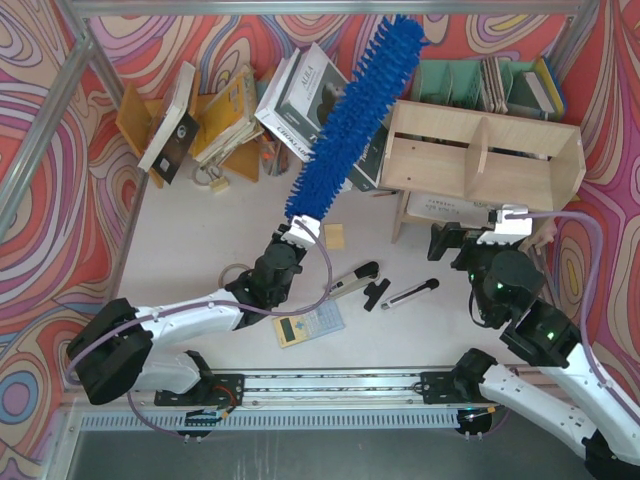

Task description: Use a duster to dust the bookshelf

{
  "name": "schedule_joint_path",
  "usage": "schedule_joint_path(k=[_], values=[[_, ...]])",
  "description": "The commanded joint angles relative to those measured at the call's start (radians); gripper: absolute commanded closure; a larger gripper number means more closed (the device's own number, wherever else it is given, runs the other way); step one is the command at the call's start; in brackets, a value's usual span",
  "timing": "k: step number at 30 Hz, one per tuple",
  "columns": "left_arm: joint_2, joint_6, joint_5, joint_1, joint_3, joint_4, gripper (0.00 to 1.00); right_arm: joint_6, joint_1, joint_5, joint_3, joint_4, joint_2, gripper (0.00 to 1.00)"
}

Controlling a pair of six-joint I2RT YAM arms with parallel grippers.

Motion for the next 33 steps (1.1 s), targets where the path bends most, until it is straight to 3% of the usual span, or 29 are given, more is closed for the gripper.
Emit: schedule_joint_path(k=[1, 9, 13, 19, 25, 33], values=[[-0.01, -0.035, -0.03, 0.002, -0.012, 0.036, 1.0, -0.106, 0.004, 0.014, -0.001, 0.035, -0.013, 0.01], [-0.04, 0.015, -0.049, 0.004, -0.006, 0.035, 1.0, -0.113, 0.004, 0.007, -0.084, 0.108, -0.1, 0.01], [-0.07, 0.082, -0.053, 0.03, 0.021, 0.025, 1.0, -0.106, 0.005, 0.001, -0.085, 0.106, -0.101, 0.01], [-0.112, 0.07, -0.033, 0.065, 0.01, 0.016, 1.0, -0.096, 0.004, -0.004, -0.076, 0.1, -0.079, 0.01], [-0.061, -0.012, -0.029, 0.051, 0.004, -0.041, 1.0, -0.095, 0.004, -0.001, -0.074, 0.104, -0.069, 0.01], [0.061, -0.03, -0.058, -0.052, -0.01, 0.02, 1.0, -0.104, 0.004, 0.003, -0.076, 0.118, -0.059, 0.01]])
